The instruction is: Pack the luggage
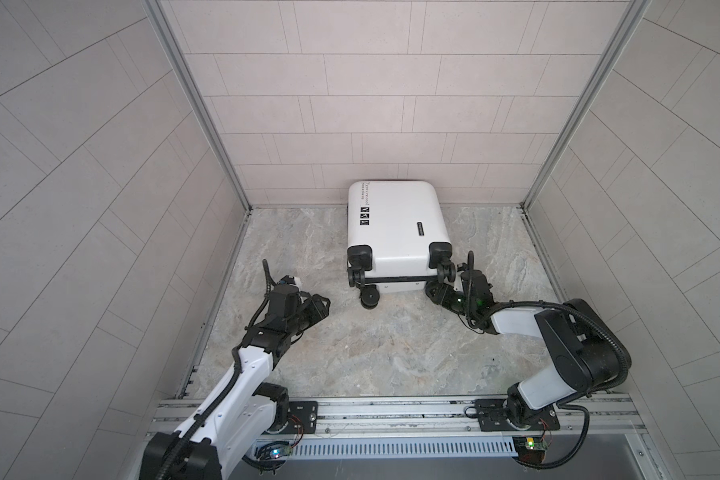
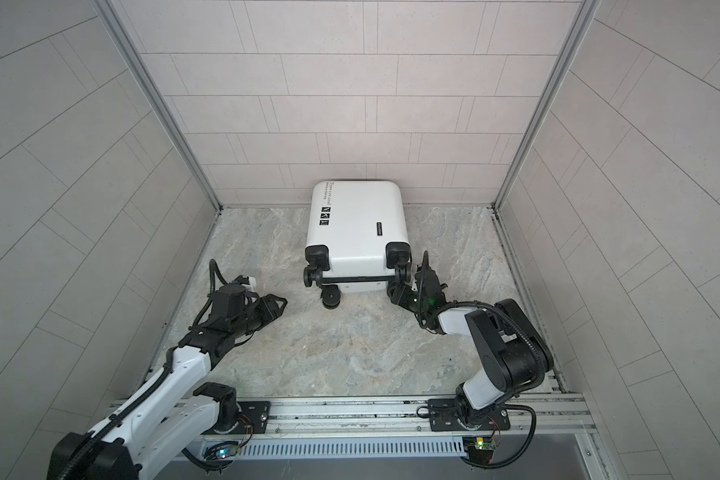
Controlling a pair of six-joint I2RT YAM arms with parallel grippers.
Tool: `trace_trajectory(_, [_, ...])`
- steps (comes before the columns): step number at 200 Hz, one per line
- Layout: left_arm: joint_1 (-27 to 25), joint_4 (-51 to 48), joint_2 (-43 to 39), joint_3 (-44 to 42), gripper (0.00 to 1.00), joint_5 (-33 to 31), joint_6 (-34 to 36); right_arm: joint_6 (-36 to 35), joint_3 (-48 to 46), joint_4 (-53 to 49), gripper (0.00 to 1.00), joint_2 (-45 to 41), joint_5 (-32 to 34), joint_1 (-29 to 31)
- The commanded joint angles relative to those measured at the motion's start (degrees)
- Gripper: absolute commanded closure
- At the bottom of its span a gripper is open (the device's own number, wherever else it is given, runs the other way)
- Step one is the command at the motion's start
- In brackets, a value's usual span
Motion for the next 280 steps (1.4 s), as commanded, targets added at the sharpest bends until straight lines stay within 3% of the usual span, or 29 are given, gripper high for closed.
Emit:
trace_trajectory(1, [-0.4,0.1,0.0,2.0,0.42,-0.2,-0.8,1.9,-3.9,-0.7,0.33,1.8,-1.8,-3.1])
trace_trajectory(30, [-0.4,1.0,1.5,3.3,0.42,0.5,-0.1,1.5,-6.5,-1.1,0.25,-1.1,-3.4,-6.6])
trace_trajectory(63, [-0.7,2.8,3.6,5.5,0.42,0.0,2.1,-2.2,-7.1,-11.9,0.14,-12.1,-0.1,-6.8])
trace_trajectory(122, [-0.5,12.2,12.0,11.7,0.41,-0.4,2.5,-10.1,-2.7,-39.2,0.13,-39.6,8.1,-5.3])
trace_trajectory(146, [-0.4,14.5,17.6,15.5,0.41,0.2,2.0,-13.7,-0.2,-43.5,0.11,-45.8,10.2,-2.4])
trace_trajectory(168, [-0.4,15.9,22.6,18.5,0.41,0.2,2.0,-15.8,4.6,-47.8,0.09,-44.7,13.0,1.3])
trace_trajectory(214, [-0.5,16.2,32.5,23.3,0.44,0.6,2.0,-20.3,17.3,-54.4,0.08,-33.6,22.8,11.5])
trace_trajectory(280, [-3.6,11.2,41.2,29.8,0.46,1.3,3.1,-24.5,28.6,-60.5,0.08,-18.8,28.2,12.2])
